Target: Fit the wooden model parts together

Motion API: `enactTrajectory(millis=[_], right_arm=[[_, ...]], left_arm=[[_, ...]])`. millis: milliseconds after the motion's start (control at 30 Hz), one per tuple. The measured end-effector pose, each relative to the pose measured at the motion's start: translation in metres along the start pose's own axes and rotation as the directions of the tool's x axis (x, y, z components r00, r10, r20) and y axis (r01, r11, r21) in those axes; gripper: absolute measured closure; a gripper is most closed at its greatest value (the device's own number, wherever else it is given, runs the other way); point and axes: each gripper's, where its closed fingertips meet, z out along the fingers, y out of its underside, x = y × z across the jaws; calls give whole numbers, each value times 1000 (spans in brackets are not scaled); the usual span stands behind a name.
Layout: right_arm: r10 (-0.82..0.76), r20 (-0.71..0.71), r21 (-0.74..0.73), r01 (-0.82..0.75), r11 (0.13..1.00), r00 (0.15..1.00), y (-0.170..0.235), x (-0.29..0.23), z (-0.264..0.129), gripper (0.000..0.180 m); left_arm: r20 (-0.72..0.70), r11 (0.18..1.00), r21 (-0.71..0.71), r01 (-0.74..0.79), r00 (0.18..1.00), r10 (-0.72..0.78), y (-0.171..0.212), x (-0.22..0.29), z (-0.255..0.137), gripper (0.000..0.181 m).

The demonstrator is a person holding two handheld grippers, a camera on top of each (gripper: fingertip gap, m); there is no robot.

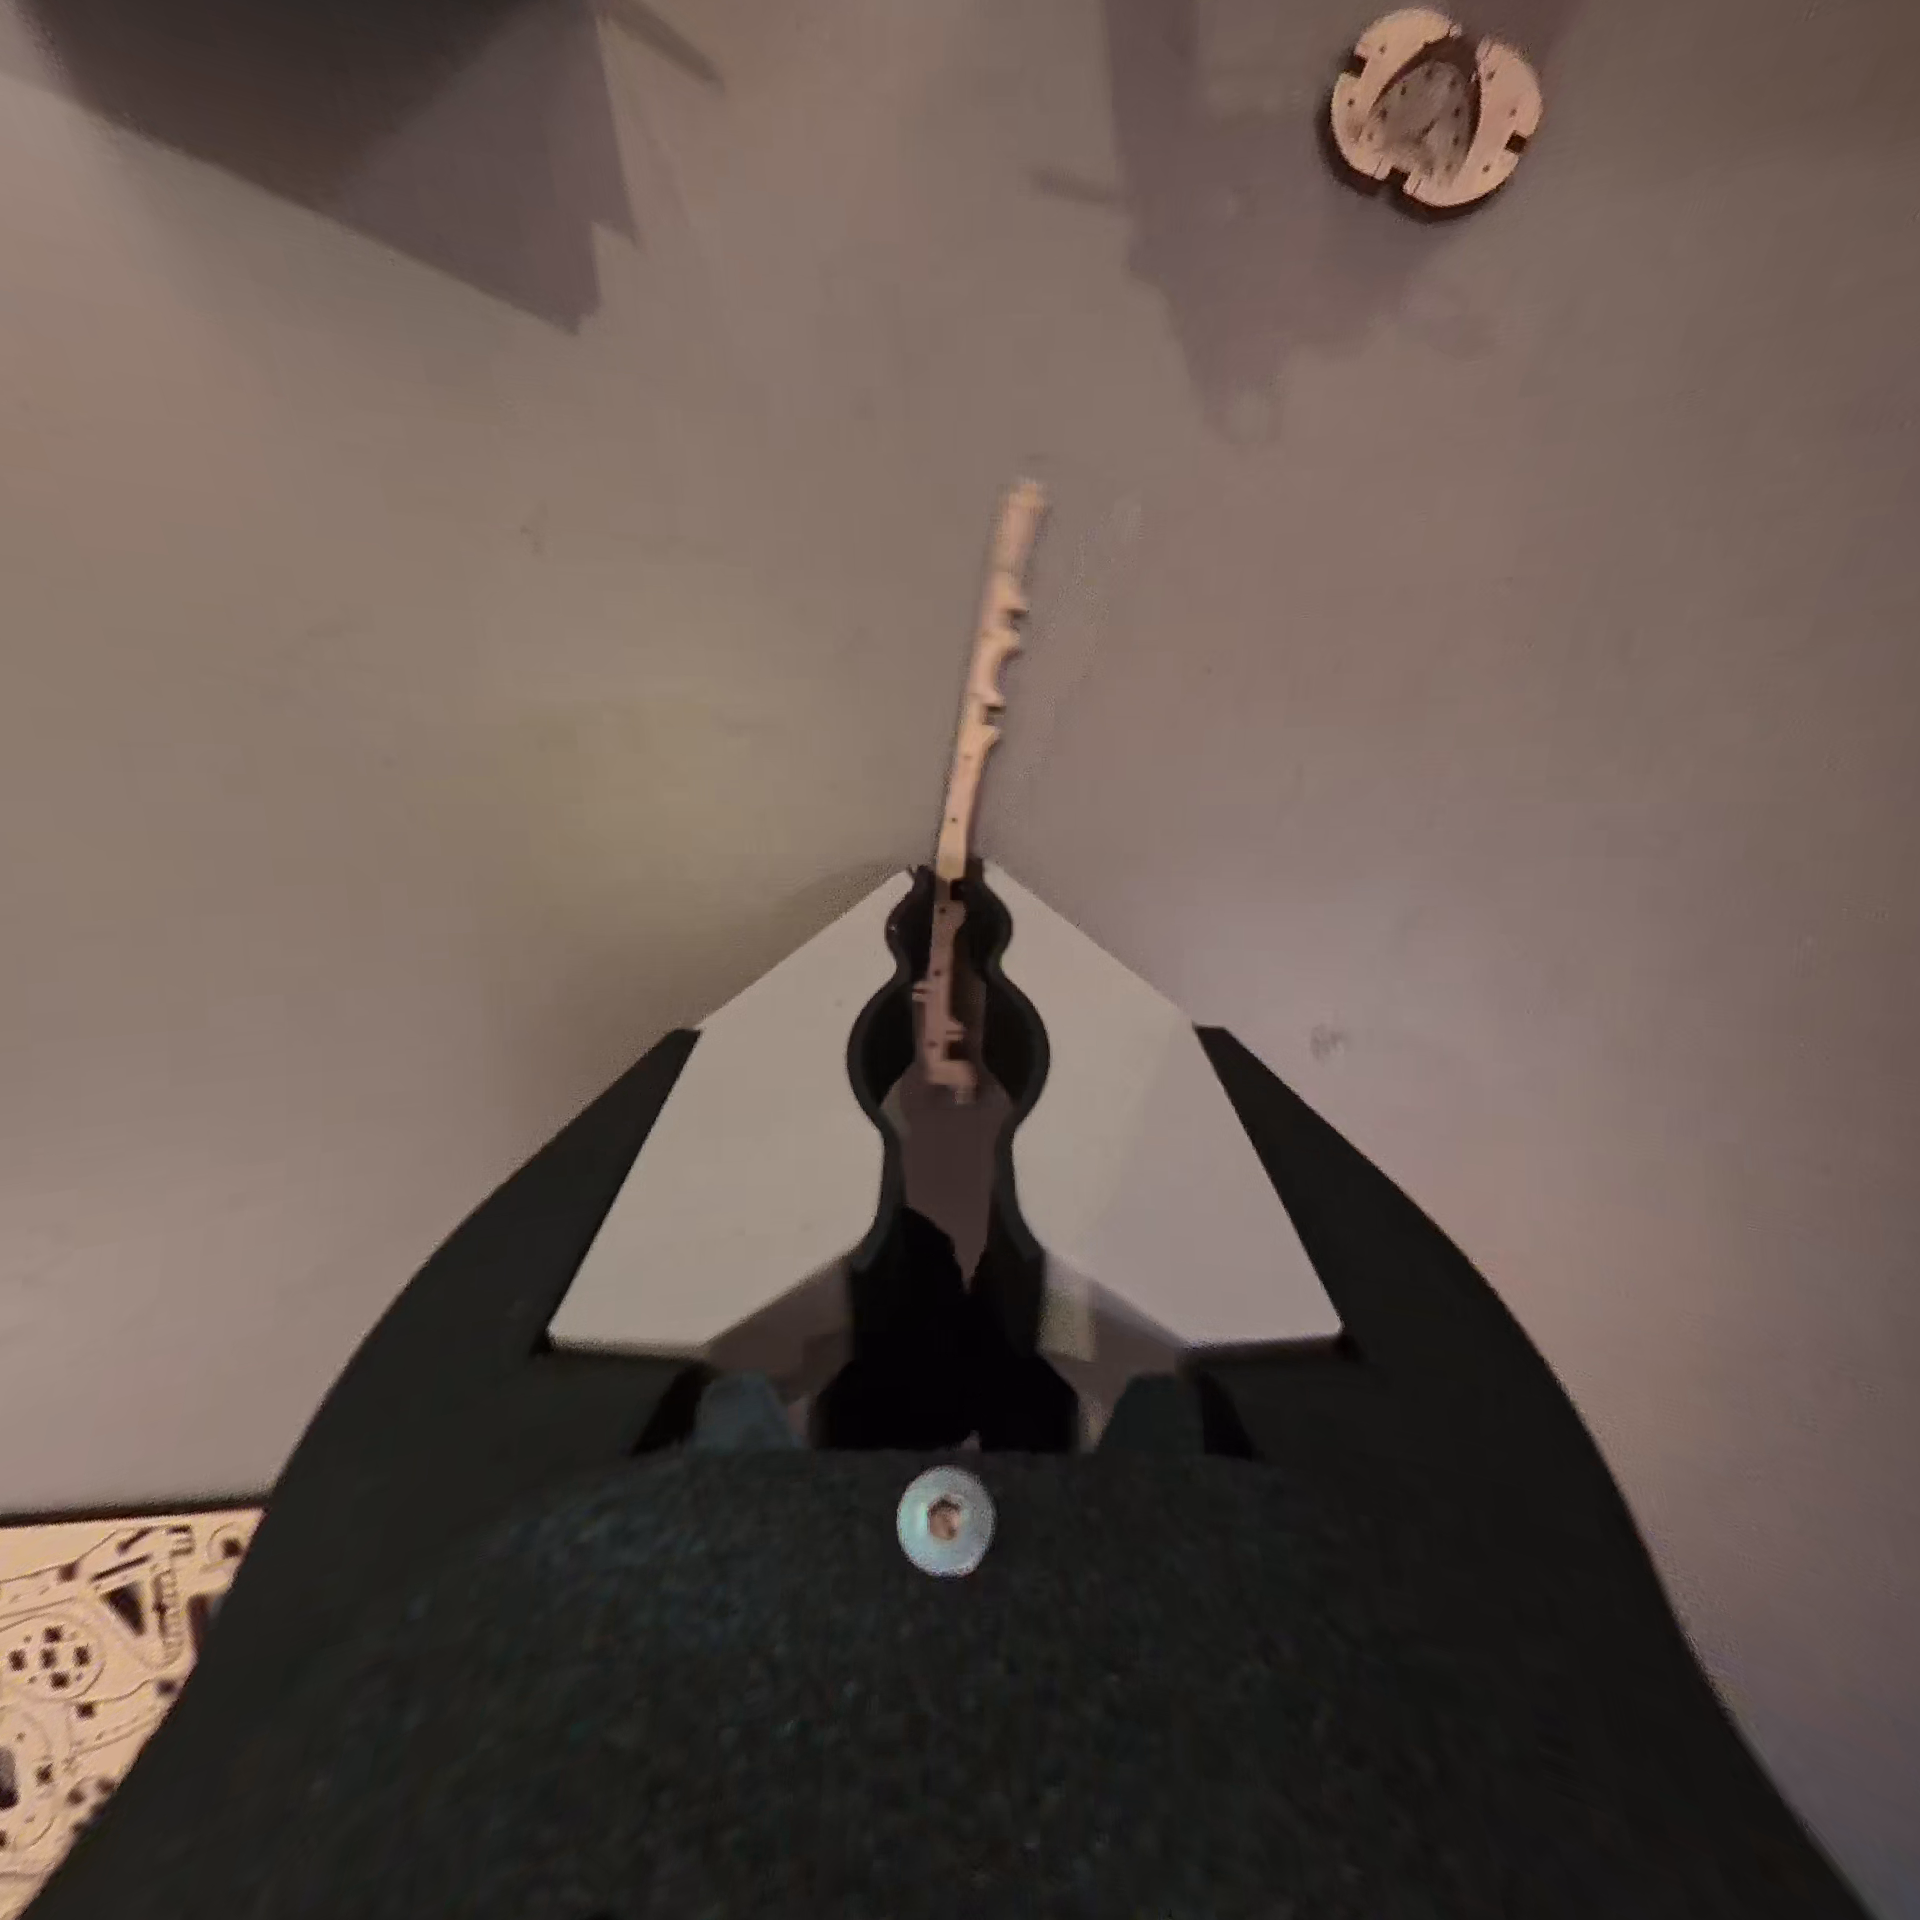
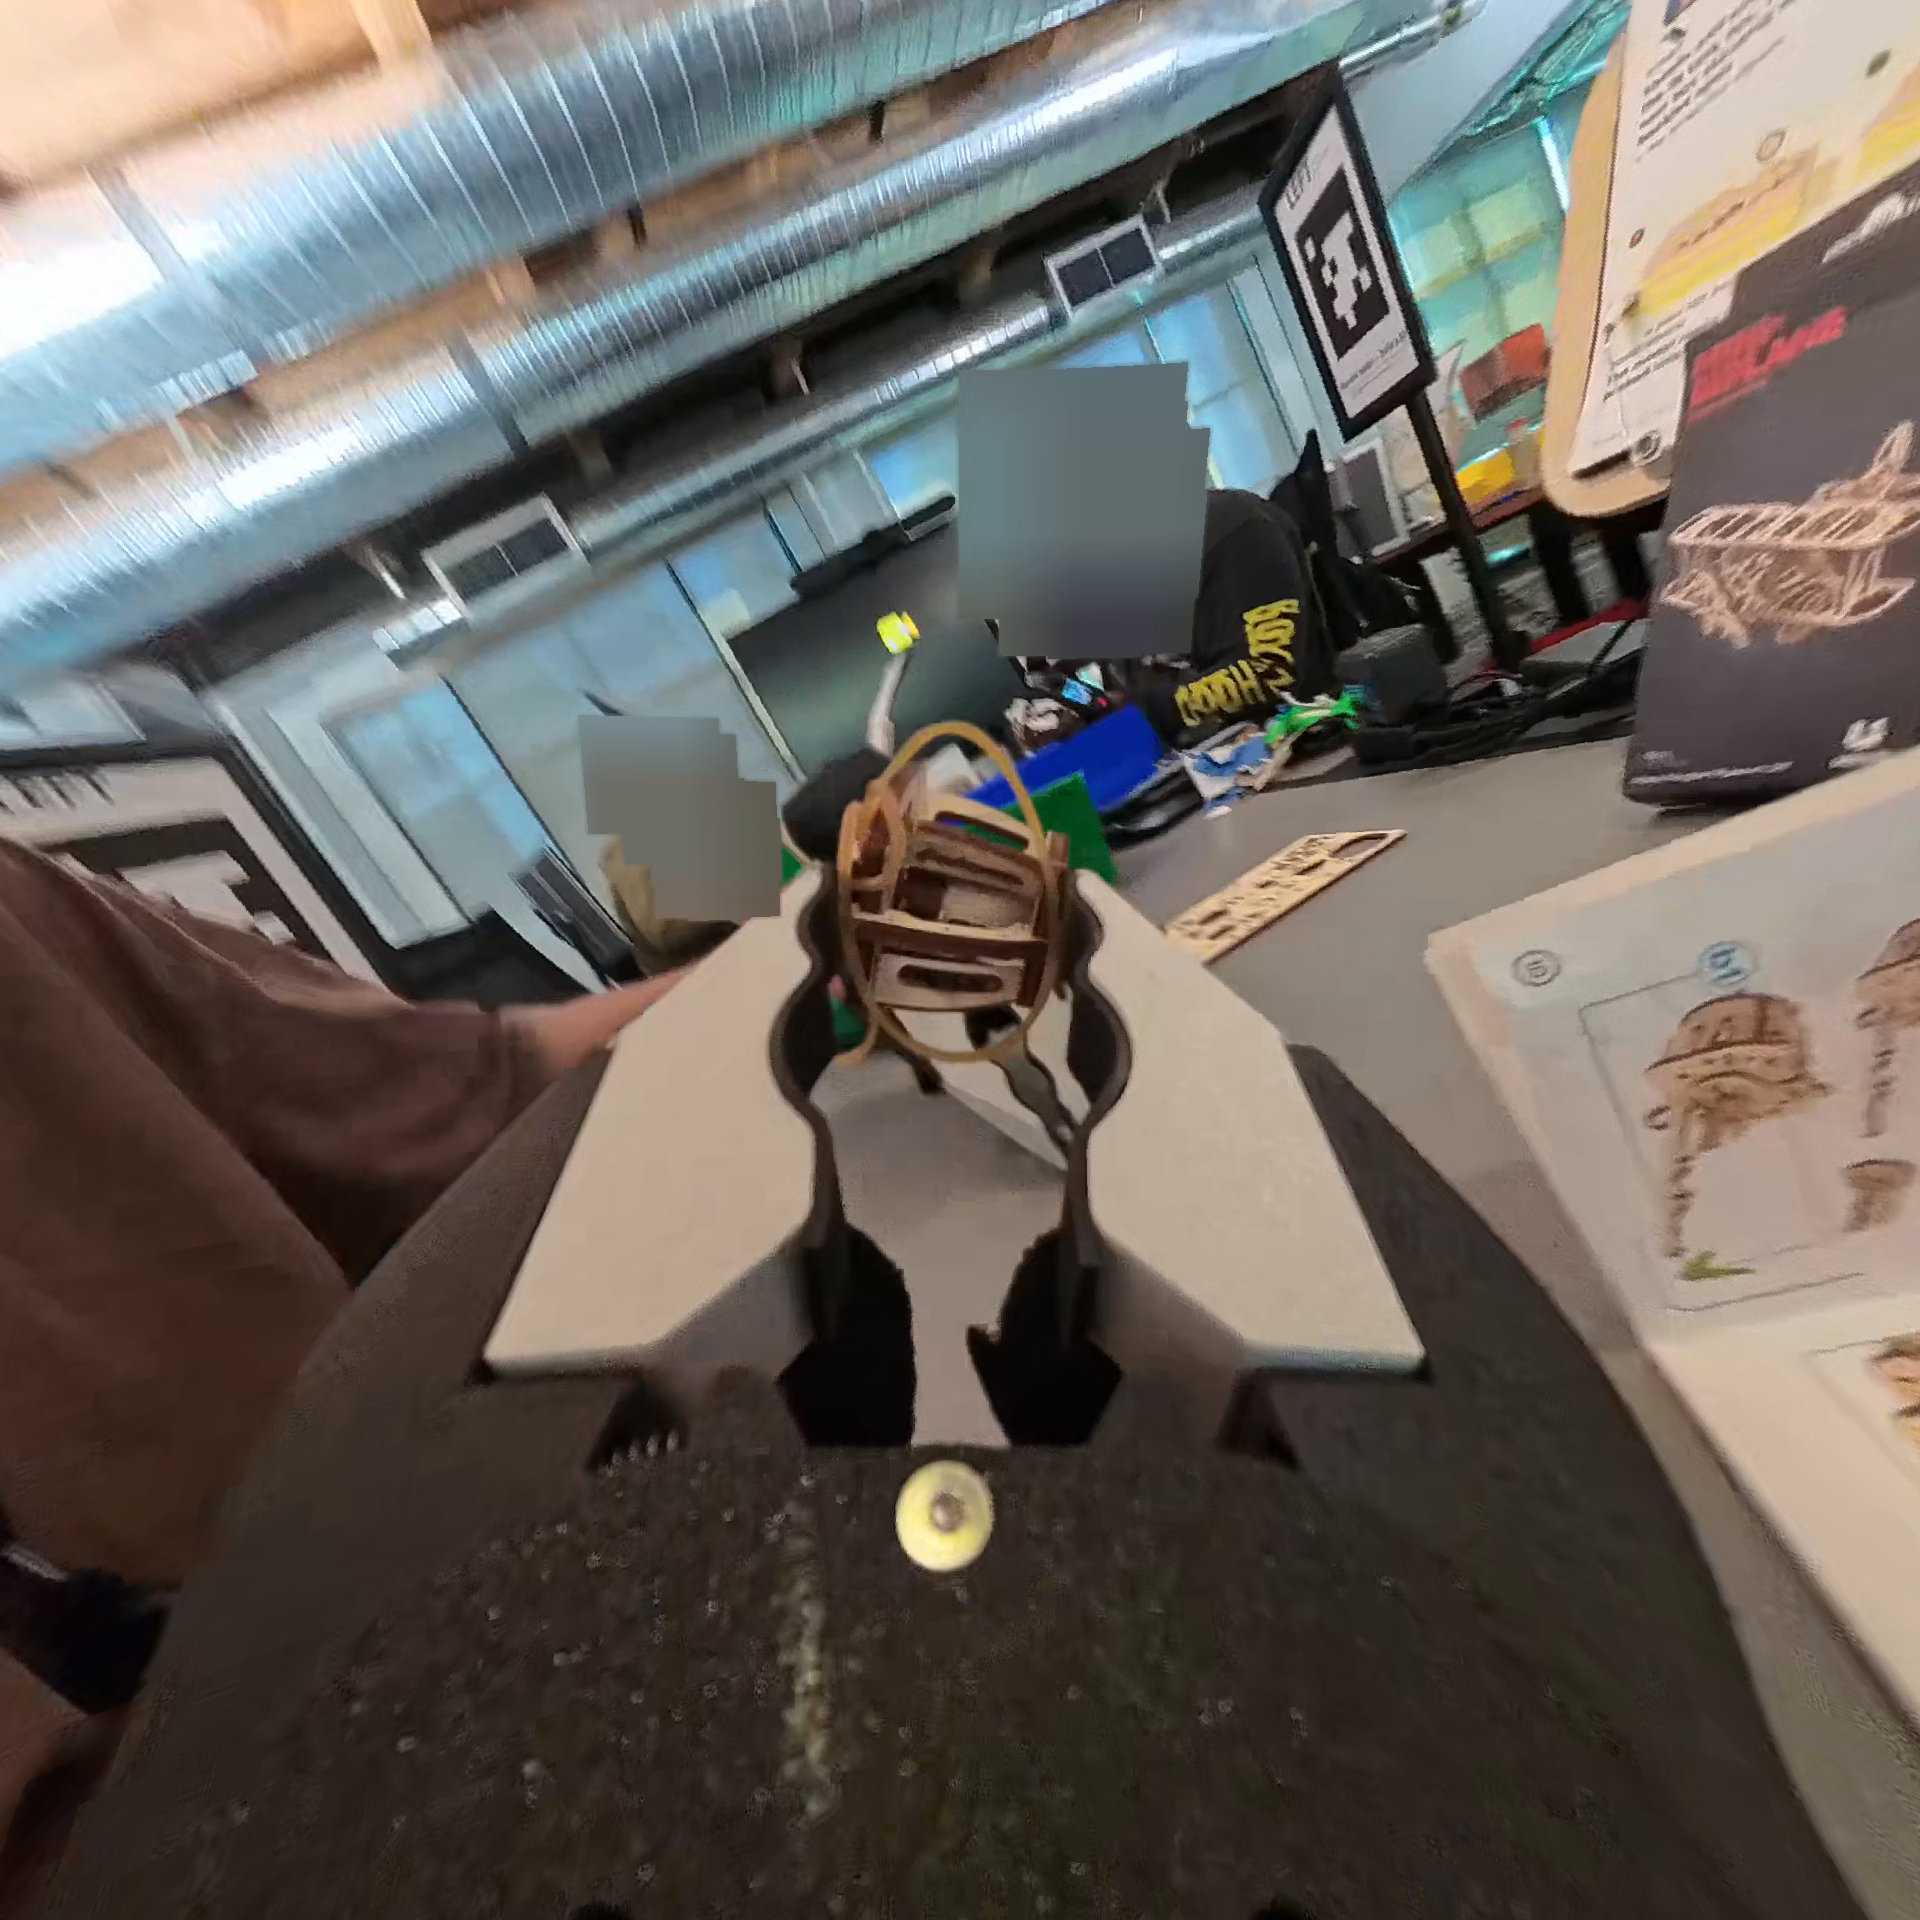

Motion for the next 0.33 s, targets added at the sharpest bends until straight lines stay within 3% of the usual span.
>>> enactTrajectory(millis=[200,267,333], right_arm=[[327,144,98,-343,934,934,-2,-2,9,139],[404,176,111,-426,898,898,0,-2,12,139],[492,203,113,-520,847,846,3,-2,16,139]], left_arm=[[230,998,36,57,971,-63,-1,-9,-10,179],[305,962,238,137,929,-208,-24,-20,-38,179],[309,823,539,178,867,-390,-62,-27,-86,179]])
